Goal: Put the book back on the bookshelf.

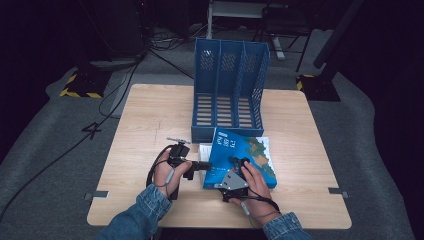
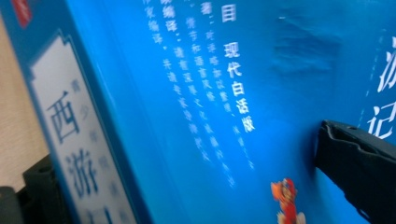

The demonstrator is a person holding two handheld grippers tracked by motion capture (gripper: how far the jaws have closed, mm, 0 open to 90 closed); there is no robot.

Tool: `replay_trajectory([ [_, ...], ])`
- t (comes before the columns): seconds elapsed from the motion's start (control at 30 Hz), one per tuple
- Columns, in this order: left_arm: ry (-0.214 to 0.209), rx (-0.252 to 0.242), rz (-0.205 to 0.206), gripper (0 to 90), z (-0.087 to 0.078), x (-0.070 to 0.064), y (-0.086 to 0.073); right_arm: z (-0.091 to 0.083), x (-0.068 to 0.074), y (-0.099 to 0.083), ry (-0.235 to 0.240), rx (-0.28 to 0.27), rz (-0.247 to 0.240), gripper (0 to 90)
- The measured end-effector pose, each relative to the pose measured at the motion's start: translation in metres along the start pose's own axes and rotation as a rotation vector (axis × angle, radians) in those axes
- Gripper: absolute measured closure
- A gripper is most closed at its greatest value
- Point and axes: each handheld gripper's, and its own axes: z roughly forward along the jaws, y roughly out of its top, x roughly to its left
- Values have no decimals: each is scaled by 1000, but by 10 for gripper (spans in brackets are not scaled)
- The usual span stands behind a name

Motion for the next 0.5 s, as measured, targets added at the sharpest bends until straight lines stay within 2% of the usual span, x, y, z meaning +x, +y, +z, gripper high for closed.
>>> replay_trajectory([
  [0.03,0,0,0,865,0,0,0,0,0,0,0,0,0,0],
  [0.07,-45,-14,-21,865,-1,-3,1,0,4,1,-44,0,-22,0],
  [0.1,-71,-16,-24,865,-1,-5,1,-2,6,3,-99,21,-81,0],
  [0.13,-78,-22,-22,865,-1,-8,2,-3,7,4,-130,43,-126,5],
  [0.17,-72,-18,-17,864,-1,-8,2,-5,7,4,-143,38,-136,7],
  [0.23,-84,-14,-50,862,0,-2,0,-5,5,3,-123,27,-106,10],
  [0.3,-74,-16,-59,860,1,2,-2,-3,6,2,-109,37,-112,19],
  [0.33,-65,-19,-59,859,1,2,-3,-3,5,2,-98,32,-94,25],
  [0.37,-44,-16,-41,856,1,3,-4,-2,4,2,-88,30,-83,32],
  [0.4,0,-11,-21,852,1,1,-4,-2,4,1,-77,26,-73,51],
  [0.43,0,-11,-21,845,1,1,-4,-2,4,1,-77,26,-73,51],
  [0.47,51,-12,14,821,0,0,-5,-3,3,-3,-39,-2,-45,157],
  [0.5,81,-16,27,821,-1,-1,-5,-3,3,-3,-39,-2,-45,157],
])
